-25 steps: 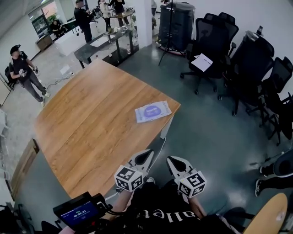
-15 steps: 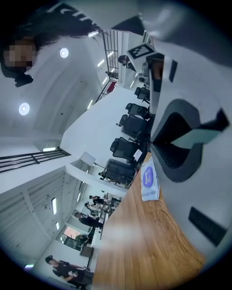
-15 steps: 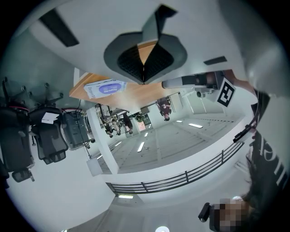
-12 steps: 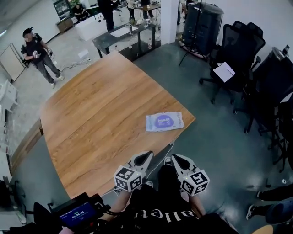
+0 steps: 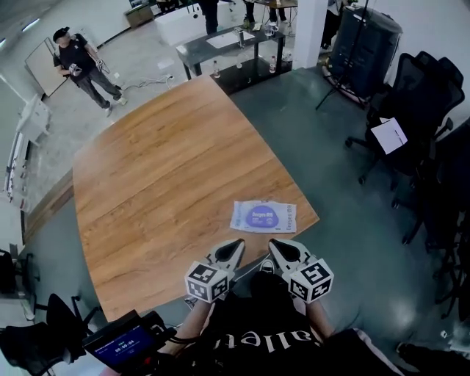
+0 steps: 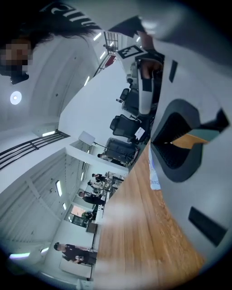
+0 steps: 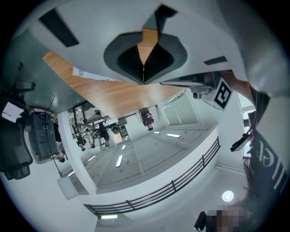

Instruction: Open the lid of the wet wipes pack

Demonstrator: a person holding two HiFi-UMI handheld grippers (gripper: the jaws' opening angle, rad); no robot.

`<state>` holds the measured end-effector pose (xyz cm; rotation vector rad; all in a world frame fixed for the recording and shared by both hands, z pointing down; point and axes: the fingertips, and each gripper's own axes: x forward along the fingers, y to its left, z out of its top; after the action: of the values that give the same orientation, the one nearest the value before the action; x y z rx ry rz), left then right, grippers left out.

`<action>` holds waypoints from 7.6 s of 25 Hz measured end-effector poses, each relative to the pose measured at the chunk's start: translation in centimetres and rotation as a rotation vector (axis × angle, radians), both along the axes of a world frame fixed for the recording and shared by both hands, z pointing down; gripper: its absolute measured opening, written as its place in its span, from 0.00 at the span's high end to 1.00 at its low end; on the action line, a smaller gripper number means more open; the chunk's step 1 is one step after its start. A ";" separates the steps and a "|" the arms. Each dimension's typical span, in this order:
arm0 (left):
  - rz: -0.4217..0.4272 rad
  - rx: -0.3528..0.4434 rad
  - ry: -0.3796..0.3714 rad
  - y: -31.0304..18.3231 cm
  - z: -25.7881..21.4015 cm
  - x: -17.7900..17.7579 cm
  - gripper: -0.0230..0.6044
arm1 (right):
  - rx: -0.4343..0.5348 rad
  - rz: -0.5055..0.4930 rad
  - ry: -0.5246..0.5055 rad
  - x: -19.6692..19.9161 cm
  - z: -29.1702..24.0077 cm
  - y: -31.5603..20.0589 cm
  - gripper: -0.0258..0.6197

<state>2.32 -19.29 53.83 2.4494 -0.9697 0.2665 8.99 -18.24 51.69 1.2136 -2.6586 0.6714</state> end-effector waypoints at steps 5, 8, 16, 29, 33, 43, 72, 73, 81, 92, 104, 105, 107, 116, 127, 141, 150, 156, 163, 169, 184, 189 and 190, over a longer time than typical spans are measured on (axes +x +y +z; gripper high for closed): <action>-0.086 -0.051 -0.050 -1.2 1.0 -2.1 0.96 | -0.035 -0.114 0.034 -1.8 0.2 -0.8 0.94; -0.107 -0.089 -0.096 -1.8 2.7 -2.4 0.96 | -0.047 -0.161 0.077 -2.0 1.2 -1.1 0.94; -0.076 -0.182 -0.234 -4.8 7.0 -0.8 0.96 | -0.087 -0.184 0.124 0.0 4.2 -2.8 0.94; 0.040 -0.300 -0.343 -6.3 12.0 -1.2 0.96 | -0.107 -0.166 0.201 -1.3 5.8 -6.2 0.94; 0.072 -0.347 -0.366 -6.7 12.0 -1.8 0.96 | -0.085 -0.268 0.362 -2.8 7.1 -6.6 0.94; 0.099 -0.412 -0.348 -6.5 12.5 -1.6 0.96 | 0.018 -0.551 0.732 -4.5 11.4 -6.1 0.82; 0.137 -0.261 -0.444 -6.6 13.4 -0.6 0.96 | 0.133 -0.684 0.828 -4.5 12.3 -6.5 0.82; 0.140 -0.262 -0.445 -6.6 13.4 -0.6 0.96 | 0.130 -0.682 0.823 -4.5 12.2 -6.6 0.82; 0.143 -0.253 -0.443 -6.7 13.5 -0.5 0.96 | 0.116 -0.654 0.783 -4.4 12.1 -6.8 0.82; 0.152 -0.251 -0.453 -6.5 13.5 -0.5 0.96 | 0.112 -0.644 0.742 -4.5 11.9 -6.7 0.85; 0.160 -0.245 -0.455 -6.3 13.5 -0.3 0.96 | 0.266 -0.418 0.632 -4.3 5.2 -14.8 0.90; 0.161 -0.246 -0.455 -6.3 13.5 -0.3 0.96 | 0.257 -0.403 0.636 -4.0 5.2 -15.7 0.90; 0.162 -0.245 -0.455 -6.4 13.5 -0.3 0.96 | 0.243 -0.382 0.646 -3.6 5.6 -17.4 0.90; 0.162 -0.245 -0.457 -6.4 13.6 -0.4 0.96 | 0.107 -0.348 0.688 -2.6 9.7 -21.3 0.90; 0.159 -0.252 -0.456 -6.4 13.6 -0.7 0.96 | 0.049 -0.252 0.621 -2.2 9.6 -21.6 0.90; 0.194 -0.252 -0.428 -6.2 12.3 -1.5 0.96 | -0.028 0.128 0.319 -0.4 3.5 -11.0 0.90; 0.241 -0.174 -0.325 -4.0 9.8 -1.7 0.96 | -0.029 0.263 0.229 -0.8 3.2 -3.2 0.90; 0.231 -0.134 -0.202 -2.6 5.5 -2.1 0.96 | -0.045 0.301 0.164 -1.1 3.9 -0.2 0.91; 0.219 -0.042 -0.072 1.3 -0.2 -1.5 0.96 | -0.028 0.267 0.137 -0.6 2.3 3.3 0.91; 0.130 -0.035 -0.056 7.7 -0.6 0.3 0.96 | 0.015 0.175 0.144 0.9 1.0 9.0 0.91; -0.018 -0.019 -0.087 23.5 -1.9 2.4 0.96 | -0.016 0.090 0.072 4.9 2.3 24.8 0.91; -0.060 -0.003 -0.088 24.7 -2.7 1.2 0.96 | 0.016 0.070 0.070 3.8 1.8 26.0 0.91; -0.061 0.000 -0.083 24.9 -2.9 1.1 0.96 | 0.029 0.073 0.075 3.6 1.5 26.0 0.91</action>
<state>3.45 5.63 50.97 2.4204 -1.0781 0.3494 12.61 7.74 53.22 1.3218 -2.5830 0.5876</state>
